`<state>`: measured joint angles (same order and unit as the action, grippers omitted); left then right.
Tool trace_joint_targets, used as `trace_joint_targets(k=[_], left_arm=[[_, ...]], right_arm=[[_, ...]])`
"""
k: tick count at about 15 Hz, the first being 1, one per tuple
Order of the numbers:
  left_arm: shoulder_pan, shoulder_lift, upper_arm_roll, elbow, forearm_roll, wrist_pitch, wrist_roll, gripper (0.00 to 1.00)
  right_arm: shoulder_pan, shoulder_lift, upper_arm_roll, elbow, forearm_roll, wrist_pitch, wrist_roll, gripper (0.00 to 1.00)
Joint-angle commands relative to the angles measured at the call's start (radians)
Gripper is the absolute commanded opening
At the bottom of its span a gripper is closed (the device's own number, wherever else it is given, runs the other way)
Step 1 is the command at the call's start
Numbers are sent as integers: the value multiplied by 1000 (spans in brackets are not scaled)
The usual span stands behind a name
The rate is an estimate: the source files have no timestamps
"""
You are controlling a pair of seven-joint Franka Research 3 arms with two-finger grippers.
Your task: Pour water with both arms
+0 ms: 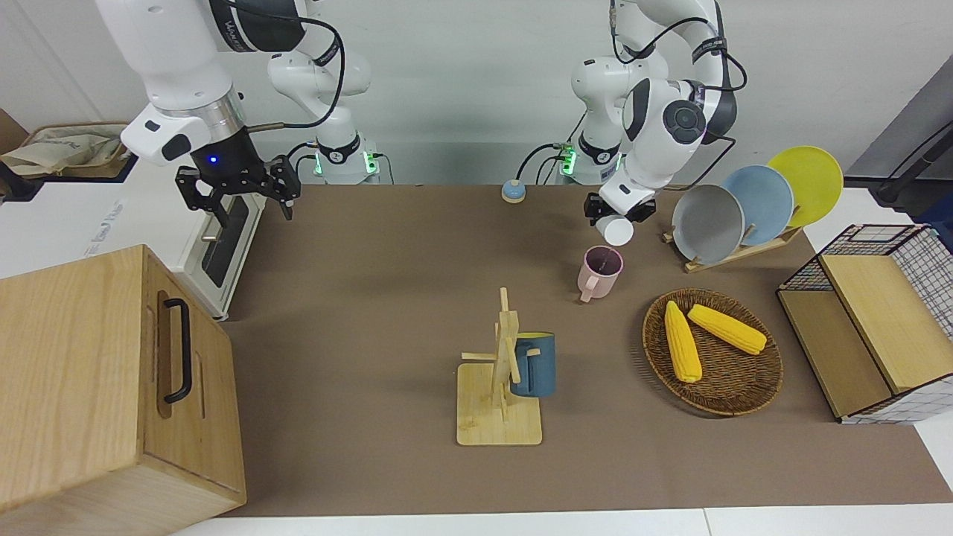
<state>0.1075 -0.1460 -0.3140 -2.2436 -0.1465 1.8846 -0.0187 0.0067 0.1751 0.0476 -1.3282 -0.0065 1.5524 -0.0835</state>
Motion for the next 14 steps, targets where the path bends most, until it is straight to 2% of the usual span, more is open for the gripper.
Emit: trace_joint_targets(k=[1, 14], left_arm=[[0, -3, 3, 36, 33, -55, -10, 0], [-9, 0, -2, 53, 48, -71, -53, 0]], right_arm=[[-7, -16, 5, -9, -3, -6, -22, 987], [-7, -16, 5, -11, -3, -6, -22, 990]])
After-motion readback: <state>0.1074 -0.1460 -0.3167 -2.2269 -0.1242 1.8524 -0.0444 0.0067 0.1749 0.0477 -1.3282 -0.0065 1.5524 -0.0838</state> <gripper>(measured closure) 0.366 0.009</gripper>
